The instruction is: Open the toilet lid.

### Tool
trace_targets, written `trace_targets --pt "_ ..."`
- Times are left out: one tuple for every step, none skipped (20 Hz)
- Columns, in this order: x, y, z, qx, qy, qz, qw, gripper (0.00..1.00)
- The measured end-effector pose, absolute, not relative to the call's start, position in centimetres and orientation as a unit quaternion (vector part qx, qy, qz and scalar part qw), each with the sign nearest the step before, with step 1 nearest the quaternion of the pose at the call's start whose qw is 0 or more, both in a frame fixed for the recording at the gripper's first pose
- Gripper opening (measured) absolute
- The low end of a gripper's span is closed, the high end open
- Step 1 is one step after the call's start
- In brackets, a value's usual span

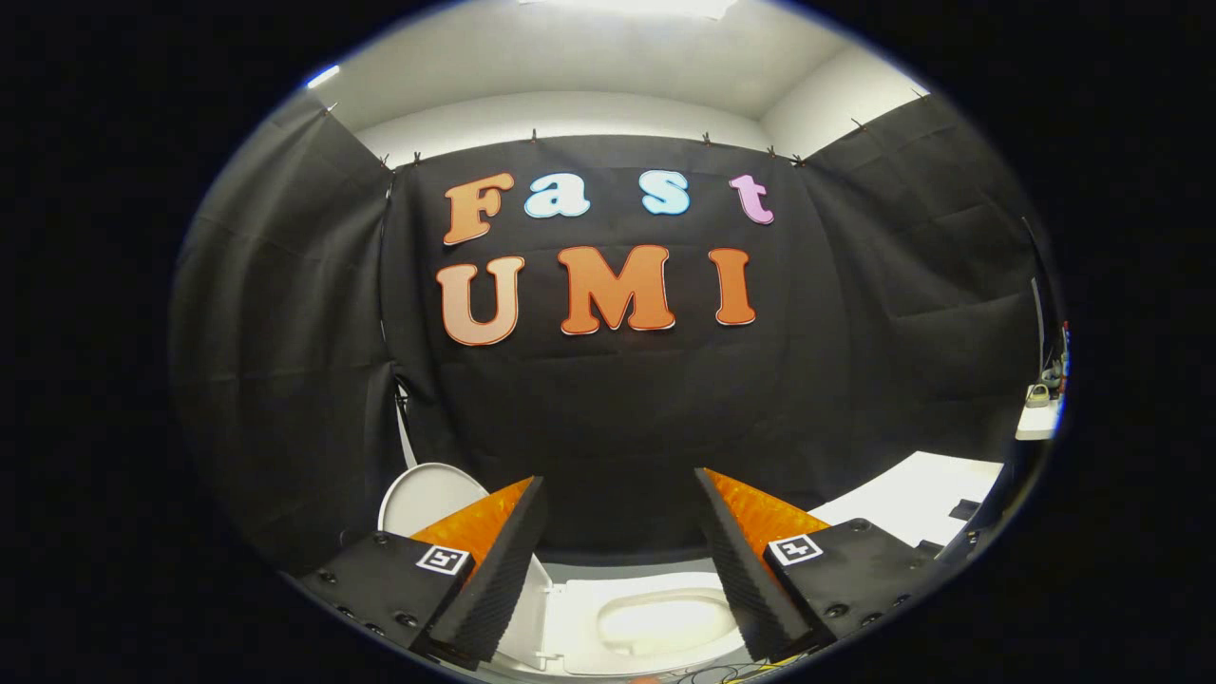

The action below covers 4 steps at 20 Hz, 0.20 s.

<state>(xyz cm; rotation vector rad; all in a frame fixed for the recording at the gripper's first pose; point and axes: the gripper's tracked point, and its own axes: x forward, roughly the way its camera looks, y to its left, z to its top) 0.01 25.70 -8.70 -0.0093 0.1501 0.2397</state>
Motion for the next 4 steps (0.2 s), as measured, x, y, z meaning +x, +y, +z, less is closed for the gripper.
trace_targets --pt "0.07 25.81 -8.65 -0.005 0.074 0.119 0.990 0.98" --pt "0.00 25.78 -8.64 -0.005 0.074 0.120 0.990 0.98" --pt "-0.07 25.76 -8.77 -0.005 0.074 0.121 0.990 0.98" --pt "-0.21 25.73 -8.76 -0.004 0.073 0.122 0.990 0.98"
